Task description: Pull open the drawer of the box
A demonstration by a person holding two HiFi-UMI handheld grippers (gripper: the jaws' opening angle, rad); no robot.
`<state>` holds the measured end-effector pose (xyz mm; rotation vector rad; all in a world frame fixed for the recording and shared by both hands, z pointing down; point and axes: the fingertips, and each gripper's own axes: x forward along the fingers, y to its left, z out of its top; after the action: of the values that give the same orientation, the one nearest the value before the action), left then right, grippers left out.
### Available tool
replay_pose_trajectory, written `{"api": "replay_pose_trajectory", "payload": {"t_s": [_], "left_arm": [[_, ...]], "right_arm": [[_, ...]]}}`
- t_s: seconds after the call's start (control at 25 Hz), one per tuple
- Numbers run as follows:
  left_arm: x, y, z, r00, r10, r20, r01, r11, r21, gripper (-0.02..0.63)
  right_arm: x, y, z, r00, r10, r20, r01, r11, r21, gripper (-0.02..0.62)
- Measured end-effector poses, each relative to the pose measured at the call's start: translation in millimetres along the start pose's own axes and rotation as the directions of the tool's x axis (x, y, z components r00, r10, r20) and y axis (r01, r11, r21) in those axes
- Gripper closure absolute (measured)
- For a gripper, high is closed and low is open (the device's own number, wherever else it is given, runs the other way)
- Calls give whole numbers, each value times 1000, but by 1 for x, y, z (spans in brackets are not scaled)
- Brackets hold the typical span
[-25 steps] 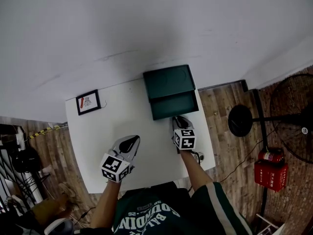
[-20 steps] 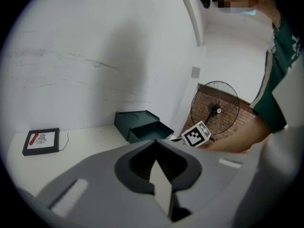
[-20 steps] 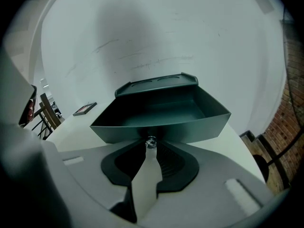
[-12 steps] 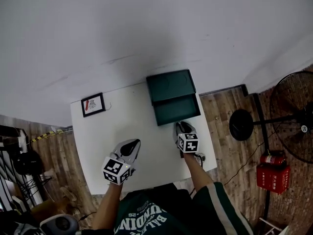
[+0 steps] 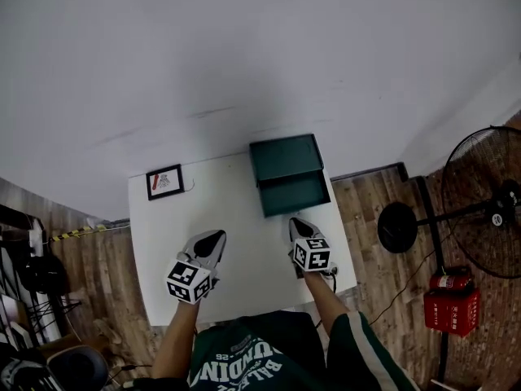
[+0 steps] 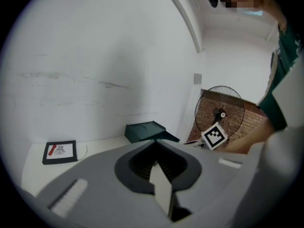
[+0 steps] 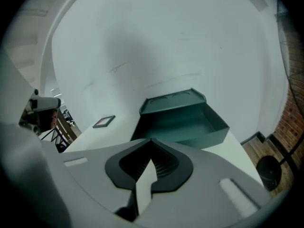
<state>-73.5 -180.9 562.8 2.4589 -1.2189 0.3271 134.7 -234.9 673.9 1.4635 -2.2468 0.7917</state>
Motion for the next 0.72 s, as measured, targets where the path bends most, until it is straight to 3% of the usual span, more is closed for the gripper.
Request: {"api": "replay_pose_trajectory", "payload": {"t_s": [0.16,0.4,0.52,0.72], "left_arm": [[-11,9,18,999,28,43,-29,999,26,555],[-24,19,46,992,65,105,-70,996,49,555],[-29,22,57,988,77,134,-85,995,57,555],[-32,21,60,986,83,144,-92,994,60,555]], "right_arm": [[-23,36,54,988,74,134,-57,990,-125,594],[-66,83,125,937,173,303,-85,955,-283,594],[-77,95,141,917,202,344,-87,943,-322,594],[-76,98,140,916,206,344,-90,942,-324,594]]}}
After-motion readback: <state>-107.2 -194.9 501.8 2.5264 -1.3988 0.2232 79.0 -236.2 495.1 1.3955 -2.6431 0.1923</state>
